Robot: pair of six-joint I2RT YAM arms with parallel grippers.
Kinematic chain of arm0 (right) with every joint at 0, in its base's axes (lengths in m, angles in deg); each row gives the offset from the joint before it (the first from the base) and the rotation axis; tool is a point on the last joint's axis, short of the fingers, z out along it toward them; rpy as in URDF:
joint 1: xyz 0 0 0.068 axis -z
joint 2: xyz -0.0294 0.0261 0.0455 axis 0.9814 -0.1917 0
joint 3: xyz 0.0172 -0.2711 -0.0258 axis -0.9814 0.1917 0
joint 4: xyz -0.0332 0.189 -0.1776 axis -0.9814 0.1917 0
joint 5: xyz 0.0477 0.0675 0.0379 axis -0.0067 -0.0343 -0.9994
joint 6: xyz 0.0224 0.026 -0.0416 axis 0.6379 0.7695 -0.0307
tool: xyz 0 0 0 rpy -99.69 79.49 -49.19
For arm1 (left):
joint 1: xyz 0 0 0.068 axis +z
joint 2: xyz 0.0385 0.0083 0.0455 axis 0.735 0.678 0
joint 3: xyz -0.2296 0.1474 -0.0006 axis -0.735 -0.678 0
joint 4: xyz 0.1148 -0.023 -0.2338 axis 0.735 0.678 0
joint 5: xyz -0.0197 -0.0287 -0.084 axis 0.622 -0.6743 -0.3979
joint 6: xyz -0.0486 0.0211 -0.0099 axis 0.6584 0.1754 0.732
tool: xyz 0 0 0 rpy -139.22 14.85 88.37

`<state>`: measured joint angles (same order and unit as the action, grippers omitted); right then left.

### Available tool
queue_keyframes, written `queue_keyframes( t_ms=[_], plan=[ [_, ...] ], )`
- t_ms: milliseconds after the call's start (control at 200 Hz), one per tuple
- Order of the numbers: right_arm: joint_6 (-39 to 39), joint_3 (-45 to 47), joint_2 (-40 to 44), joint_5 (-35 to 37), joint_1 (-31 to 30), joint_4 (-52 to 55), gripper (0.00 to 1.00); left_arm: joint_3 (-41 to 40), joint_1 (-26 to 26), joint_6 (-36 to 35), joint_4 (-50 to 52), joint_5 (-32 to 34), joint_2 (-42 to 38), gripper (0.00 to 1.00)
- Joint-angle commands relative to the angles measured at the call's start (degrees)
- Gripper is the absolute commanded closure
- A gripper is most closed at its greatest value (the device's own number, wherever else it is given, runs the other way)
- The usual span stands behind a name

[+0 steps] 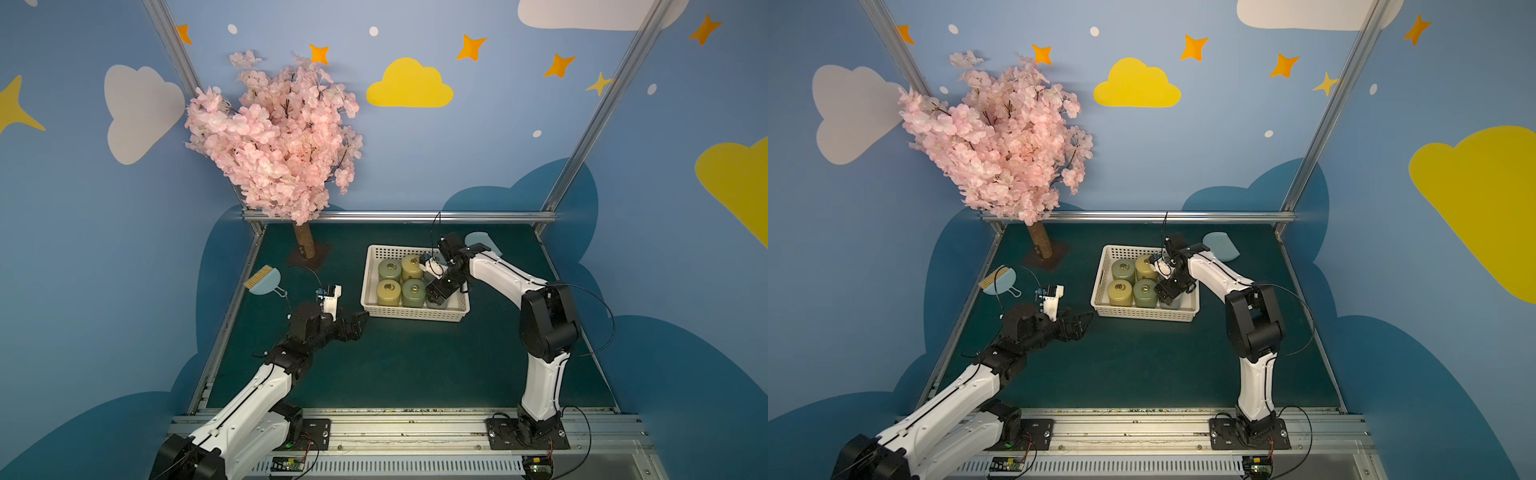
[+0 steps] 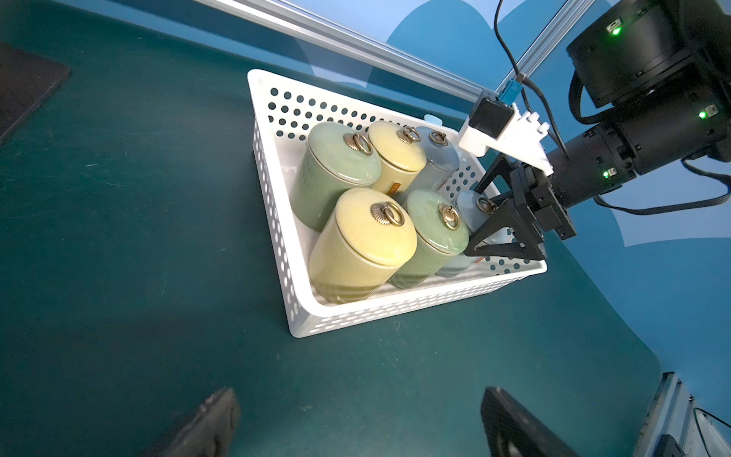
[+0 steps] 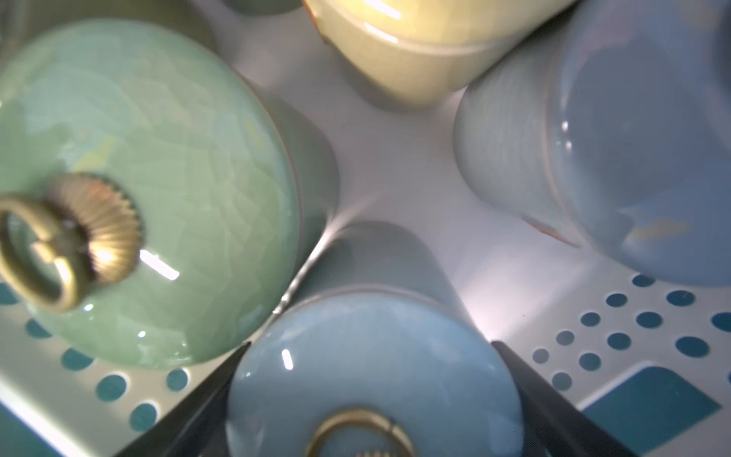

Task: Take the tea canister out of the basket
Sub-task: Pick up the tea canister from the basket.

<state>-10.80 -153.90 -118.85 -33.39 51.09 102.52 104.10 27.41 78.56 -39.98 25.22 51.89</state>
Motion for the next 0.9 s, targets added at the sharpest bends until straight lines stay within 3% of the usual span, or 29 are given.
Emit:
queue_keyframes(
  t_ms=[0,355,896],
  plan=[
    [0.3,-1.3,-0.9,0.7,-0.3,1.9,0.14,-0.5,0.0,-1.0,-1.0,0.1,0.1,0.00],
    [0.7,-2.3,-1.2,-0.5,-0.4,3.1,0.37,-0.5,0.0,-1.1,-1.0,0.2,0.1,0.00],
    [4.7,-3.7,3.7,2.2,-0.4,5.0,0.41,-0.5,0.0,-1.0,-0.9,0.3,0.1,0.00]
  ],
)
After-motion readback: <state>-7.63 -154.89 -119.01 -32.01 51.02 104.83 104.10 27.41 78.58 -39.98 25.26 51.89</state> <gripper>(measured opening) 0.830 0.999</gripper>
